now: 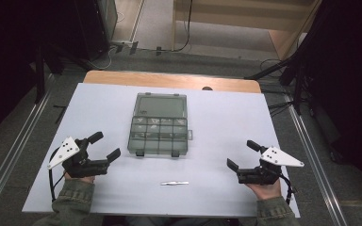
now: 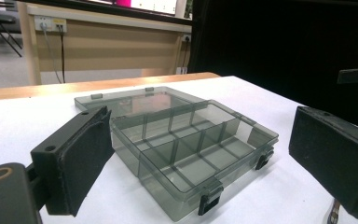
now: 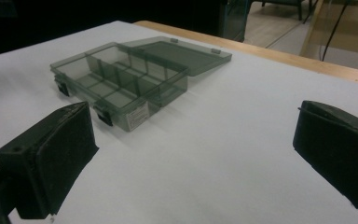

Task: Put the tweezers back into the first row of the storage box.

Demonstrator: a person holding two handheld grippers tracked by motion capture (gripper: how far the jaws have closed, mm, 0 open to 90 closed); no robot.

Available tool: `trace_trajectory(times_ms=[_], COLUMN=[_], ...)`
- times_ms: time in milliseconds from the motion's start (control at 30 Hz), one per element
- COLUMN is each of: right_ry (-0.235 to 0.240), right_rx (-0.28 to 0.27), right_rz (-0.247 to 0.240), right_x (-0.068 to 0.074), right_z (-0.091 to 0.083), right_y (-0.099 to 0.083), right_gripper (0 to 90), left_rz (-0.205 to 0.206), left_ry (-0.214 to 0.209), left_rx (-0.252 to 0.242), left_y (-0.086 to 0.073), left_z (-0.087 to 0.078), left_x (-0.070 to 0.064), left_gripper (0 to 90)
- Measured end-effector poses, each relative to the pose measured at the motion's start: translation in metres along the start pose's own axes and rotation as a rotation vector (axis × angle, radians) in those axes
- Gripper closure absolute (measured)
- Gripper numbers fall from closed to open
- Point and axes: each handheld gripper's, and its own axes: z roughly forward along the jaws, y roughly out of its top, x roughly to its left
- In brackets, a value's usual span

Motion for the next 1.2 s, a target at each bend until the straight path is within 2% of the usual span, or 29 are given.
trace_trajectory(times_ms=[233,267,400,1200], right_ry=[0.034,0.059,0.091,0.203], right_rx=[0.059,0.071,0.104,0.21], right_rz=[-0.054,-0.061,-0.091,-0.161], right_x=[0.012,0.017,0.025,0.056], right_z=[0.009,0.012,0.02,0.051], right_y=[0.005,0.006,0.007,0.011], right_gripper=[0.0,0.0,0.0,0.0], left_rz=[0.003,0.004,0.005,0.01], left_ry=[-0.002,-0.003,-0.005,-0.009], left_rx=[0.004,0.003,0.007,0.012], left_y=[0.0,0.0,0.0,0.0], left_z=[0.0,0.0,0.0,-0.001], left_x=[0.0,0.0,0.0,-0.001], left_gripper=[5.7,5.7,5.7,5.7])
